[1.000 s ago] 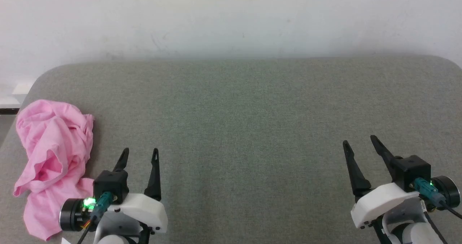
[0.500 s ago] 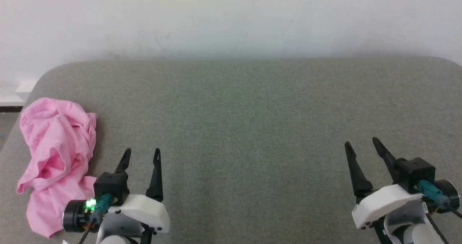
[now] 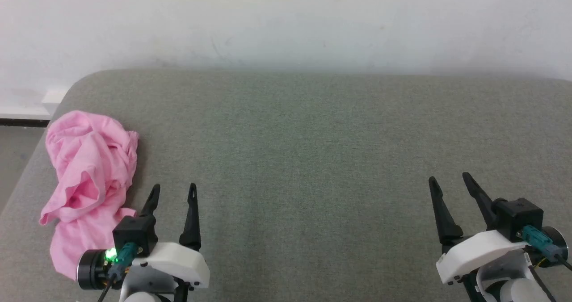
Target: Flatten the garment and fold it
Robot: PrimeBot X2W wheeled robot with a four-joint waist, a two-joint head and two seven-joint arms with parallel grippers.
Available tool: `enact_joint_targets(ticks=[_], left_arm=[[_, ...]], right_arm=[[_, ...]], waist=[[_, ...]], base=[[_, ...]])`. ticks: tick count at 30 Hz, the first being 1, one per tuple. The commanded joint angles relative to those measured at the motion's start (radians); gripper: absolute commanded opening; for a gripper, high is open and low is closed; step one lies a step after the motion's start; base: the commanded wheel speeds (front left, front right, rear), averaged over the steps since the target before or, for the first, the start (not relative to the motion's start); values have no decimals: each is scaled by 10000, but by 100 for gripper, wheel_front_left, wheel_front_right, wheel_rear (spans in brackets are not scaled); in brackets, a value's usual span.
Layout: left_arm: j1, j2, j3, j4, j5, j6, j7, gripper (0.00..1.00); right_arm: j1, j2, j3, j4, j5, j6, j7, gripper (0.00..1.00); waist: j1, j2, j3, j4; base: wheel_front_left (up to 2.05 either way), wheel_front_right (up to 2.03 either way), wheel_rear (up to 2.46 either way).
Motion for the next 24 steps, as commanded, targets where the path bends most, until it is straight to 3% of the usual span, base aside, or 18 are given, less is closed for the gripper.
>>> enact_joint_targets(ticks=[1, 24], left_arm=[[-158, -16, -5, 57, -112, 60, -96, 100], [-137, -25, -119, 243, -541, 251, -557, 100]], right_arm=[[-29, 11, 12, 69, 136, -3, -135, 100], [-87, 17, 173, 502, 579, -4, -595, 100]], waist=[[0, 0, -10, 149], [0, 0, 2, 1371]], base=[[0, 0, 0], [0, 0, 0]])
